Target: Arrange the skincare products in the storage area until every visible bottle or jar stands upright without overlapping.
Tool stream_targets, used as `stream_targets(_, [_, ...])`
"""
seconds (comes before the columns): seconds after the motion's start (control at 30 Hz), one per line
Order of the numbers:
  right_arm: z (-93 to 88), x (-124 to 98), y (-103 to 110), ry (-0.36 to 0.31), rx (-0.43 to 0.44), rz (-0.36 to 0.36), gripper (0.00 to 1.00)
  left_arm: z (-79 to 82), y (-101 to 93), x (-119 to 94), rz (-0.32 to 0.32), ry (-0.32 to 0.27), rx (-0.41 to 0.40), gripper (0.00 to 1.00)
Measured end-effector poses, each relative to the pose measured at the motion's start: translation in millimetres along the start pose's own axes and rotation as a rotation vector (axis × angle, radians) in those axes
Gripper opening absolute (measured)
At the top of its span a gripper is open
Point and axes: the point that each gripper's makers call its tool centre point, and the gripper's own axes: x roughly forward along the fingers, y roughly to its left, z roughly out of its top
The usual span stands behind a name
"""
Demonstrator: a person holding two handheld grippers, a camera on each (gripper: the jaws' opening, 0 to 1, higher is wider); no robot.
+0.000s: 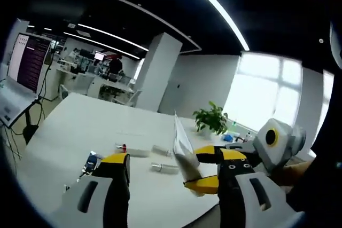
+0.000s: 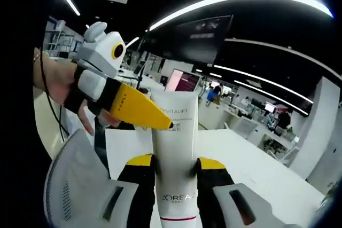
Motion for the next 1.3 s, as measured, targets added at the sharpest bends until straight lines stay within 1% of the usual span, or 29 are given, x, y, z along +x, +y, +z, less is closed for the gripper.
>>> stream_targets(0.1, [5.5, -1, 9, -0.020, -0.004, -0.016, 0.21, 1.2, -3.0, 0, -0.009, 0.005, 0.014, 0.53])
stream_targets(0.17, [8.9, -1, 14, -0.030, -0.005, -0.028, 0.21, -0.5, -6.2, 0, -0.008, 0.017, 0.043, 0.50])
stream_targets(0.23, [11.5, -1, 16, -0.038, -0.007, -0.036, 0.22, -2.5, -6.0, -1, 0.006, 0.024, 0.060, 0.51])
stream_targets(0.3, [15.4, -1, 20, -0.051, -0.010, -0.038, 0.22, -5.2, -4.3, -2, 0.014, 0.033, 0.060, 0.52])
stream_targets(0.4, [19.0, -2, 25, -0.059, -0.014, -0.039, 0.22, -8.3, -5.8, -5, 0.016, 0.043, 0.055, 0.47])
stream_targets(0.53, [21.7, -4, 31, -0.066, 0.001, -0.041, 0.22, -6.2, -9.1, -9, 0.014, 0.027, 0.066, 0.36])
stream_targets(0.6, [22.0, -4, 31, -0.065, 0.003, -0.046, 0.22, -6.5, -10.8, -9, 0.009, 0.024, 0.067, 0.32])
stream_targets(0.67, [21.2, -4, 32, -0.060, -0.001, -0.045, 0.22, -7.7, -16.0, -10, -0.003, 0.017, 0.077, 0.27])
stream_targets(0.7, [20.9, -4, 32, -0.057, -0.003, -0.044, 0.22, -8.1, -21.3, -9, -0.024, 0.014, 0.085, 0.20])
stream_targets(0.73, [20.9, -5, 33, -0.055, -0.005, -0.042, 0.22, -9.0, -31.9, -9, -0.073, 0.016, 0.088, 0.17])
stream_targets(0.77, [21.0, -5, 33, -0.059, 0.012, -0.048, 0.22, -8.0, -27.3, -9, -0.043, 0.012, 0.083, 0.14])
stream_targets(0.8, [22.0, -6, 32, -0.065, 0.019, -0.050, 0.22, -7.1, -28.9, -9, -0.053, 0.008, 0.081, 0.12])
stream_targets(0.9, [22.8, -7, 31, -0.071, 0.024, -0.053, 0.22, -6.0, -32.4, -9, -0.066, 0.006, 0.092, 0.10])
stream_targets(0.97, [22.9, -8, 31, -0.072, 0.028, -0.055, 0.23, -5.1, -33.6, -9, -0.085, 0.020, 0.090, 0.10])
stream_targets(1.0, [22.5, -8, 31, -0.071, 0.041, -0.049, 0.23, -5.6, -34.1, -9, -0.100, 0.038, 0.080, 0.09])
stream_targets(1.07, [22.5, -9, 31, -0.072, 0.048, -0.041, 0.24, -6.1, -35.1, -9, -0.122, 0.056, 0.078, 0.09])
stream_targets(1.1, [22.0, -10, 32, -0.072, 0.048, -0.017, 0.24, -7.0, -35.5, -9, -0.145, 0.073, 0.094, 0.09])
stream_targets(1.13, [23.5, -12, 34, -0.086, 0.056, 0.009, 0.24, -7.2, -37.3, -10, -0.165, 0.081, 0.109, 0.09])
stream_targets(1.17, [27.1, -14, 36, -0.115, 0.066, 0.048, 0.24, -6.0, -39.7, -12, -0.194, 0.097, 0.141, 0.08])
stream_targets(1.2, [28.6, -18, 36, -0.126, 0.081, 0.087, 0.24, -5.9, -43.6, -13, -0.226, 0.120, 0.185, 0.08])
stream_targets(1.23, [29.0, -21, 36, -0.123, 0.079, 0.107, 0.23, -5.6, -46.5, -14, -0.246, 0.132, 0.220, 0.08])
stream_targets(1.27, [30.2, -23, 37, -0.122, 0.058, 0.130, 0.23, -5.7, -49.8, -15, -0.266, 0.145, 0.241, 0.08])
stream_targets(1.3, [31.6, -26, 37, -0.122, 0.028, 0.156, 0.23, -6.4, -55.5, -15, -0.301, 0.167, 0.266, 0.08])
